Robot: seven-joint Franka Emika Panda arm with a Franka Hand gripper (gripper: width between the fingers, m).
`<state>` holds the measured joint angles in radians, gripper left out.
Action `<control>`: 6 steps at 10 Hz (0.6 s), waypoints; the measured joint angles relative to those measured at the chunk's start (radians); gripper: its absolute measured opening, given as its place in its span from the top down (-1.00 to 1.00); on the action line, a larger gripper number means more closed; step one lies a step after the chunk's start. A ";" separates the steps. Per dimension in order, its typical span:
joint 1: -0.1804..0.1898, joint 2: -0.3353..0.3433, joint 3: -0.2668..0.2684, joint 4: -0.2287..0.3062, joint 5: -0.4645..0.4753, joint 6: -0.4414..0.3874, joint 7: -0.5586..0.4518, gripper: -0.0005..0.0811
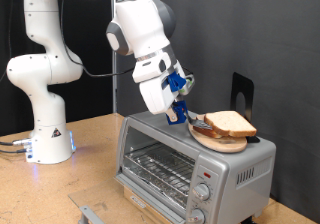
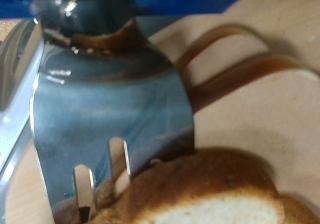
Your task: Make a piece of toast with the oven
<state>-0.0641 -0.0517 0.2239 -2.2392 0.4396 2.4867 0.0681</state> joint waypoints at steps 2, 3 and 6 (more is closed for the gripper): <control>0.001 0.010 0.001 0.011 0.016 -0.002 -0.020 -0.20; 0.003 0.010 0.001 0.011 0.045 -0.003 -0.053 -0.20; 0.004 0.008 0.002 0.010 0.099 -0.009 -0.114 -0.20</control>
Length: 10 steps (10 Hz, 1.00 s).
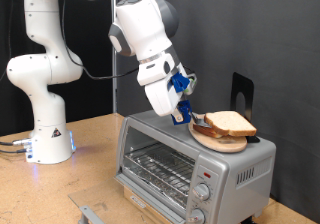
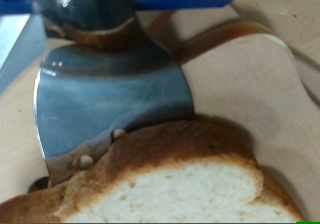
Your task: Make a piece of toast with the oven
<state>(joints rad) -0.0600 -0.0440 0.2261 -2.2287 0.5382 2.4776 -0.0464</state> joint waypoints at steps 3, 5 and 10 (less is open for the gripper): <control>0.000 -0.010 0.001 -0.005 0.061 0.015 -0.035 -0.20; 0.000 -0.022 0.001 -0.014 0.115 0.028 -0.077 -0.20; -0.006 -0.111 -0.028 -0.071 0.182 -0.034 -0.164 -0.20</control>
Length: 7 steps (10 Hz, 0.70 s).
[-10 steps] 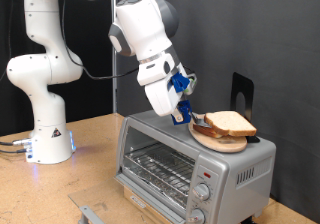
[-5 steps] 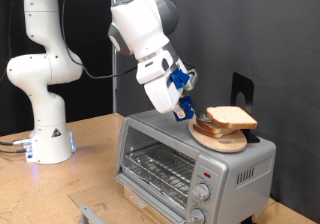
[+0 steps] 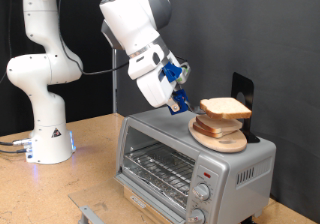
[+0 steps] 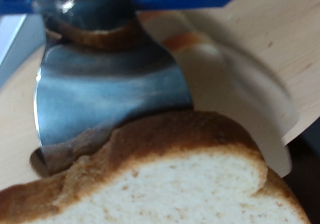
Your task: Make a piece of toast with the oven
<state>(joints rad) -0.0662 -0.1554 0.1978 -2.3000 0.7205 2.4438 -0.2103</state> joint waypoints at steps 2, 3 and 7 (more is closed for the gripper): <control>-0.004 -0.050 -0.017 -0.030 -0.004 -0.059 -0.007 -0.20; -0.004 -0.048 -0.017 -0.030 -0.004 -0.057 -0.007 -0.20; -0.005 -0.104 -0.087 -0.052 0.125 -0.185 -0.224 -0.20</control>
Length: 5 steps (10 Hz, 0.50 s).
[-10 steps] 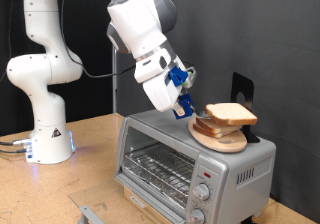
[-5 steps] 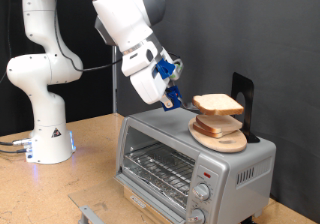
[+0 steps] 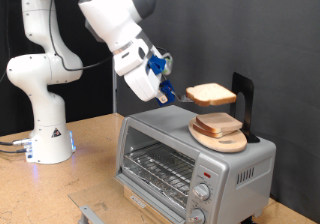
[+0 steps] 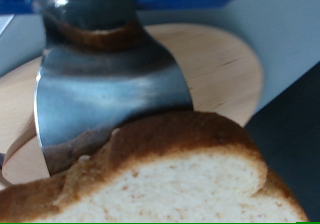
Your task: Make a piece of toast with the oven
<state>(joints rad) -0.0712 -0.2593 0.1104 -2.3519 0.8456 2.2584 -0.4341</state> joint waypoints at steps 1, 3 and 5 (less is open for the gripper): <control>-0.005 -0.029 -0.029 -0.009 0.001 -0.053 -0.024 -0.20; -0.028 -0.078 -0.079 -0.023 -0.020 -0.140 -0.052 -0.20; -0.049 -0.110 -0.116 -0.034 -0.049 -0.195 -0.075 -0.20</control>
<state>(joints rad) -0.1206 -0.3697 -0.0051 -2.3863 0.7963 2.0639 -0.5087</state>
